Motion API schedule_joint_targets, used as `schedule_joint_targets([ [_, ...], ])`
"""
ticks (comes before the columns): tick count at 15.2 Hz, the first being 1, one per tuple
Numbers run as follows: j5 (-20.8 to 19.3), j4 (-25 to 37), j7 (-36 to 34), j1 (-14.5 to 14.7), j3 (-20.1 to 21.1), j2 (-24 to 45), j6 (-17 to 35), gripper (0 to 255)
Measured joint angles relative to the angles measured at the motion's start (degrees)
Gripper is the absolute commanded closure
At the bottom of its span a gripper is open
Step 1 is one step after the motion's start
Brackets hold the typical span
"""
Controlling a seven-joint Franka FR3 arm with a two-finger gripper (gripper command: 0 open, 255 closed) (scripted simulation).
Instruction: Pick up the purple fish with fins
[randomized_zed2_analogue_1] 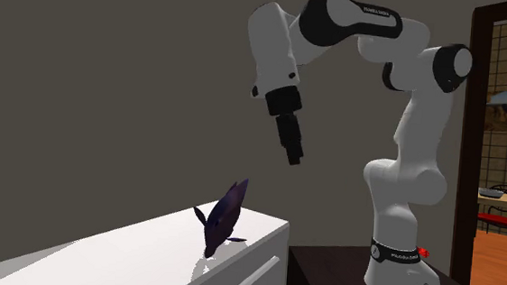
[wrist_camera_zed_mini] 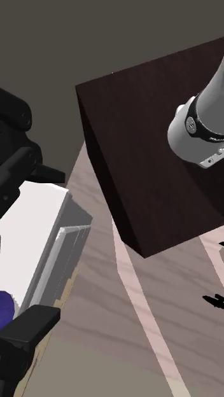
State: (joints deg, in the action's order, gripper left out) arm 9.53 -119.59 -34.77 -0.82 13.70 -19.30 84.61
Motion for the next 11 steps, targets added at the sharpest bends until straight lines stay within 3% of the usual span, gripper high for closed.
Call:
schedule_joint_targets([
  [5, -1.42, 12.77, -13.20, -0.27, 3.61, 13.79, -2.22, 0],
  [11, -4.59, 32.46, -28.82, 2.03, 5.13, 32.99, -7.00, 0],
])
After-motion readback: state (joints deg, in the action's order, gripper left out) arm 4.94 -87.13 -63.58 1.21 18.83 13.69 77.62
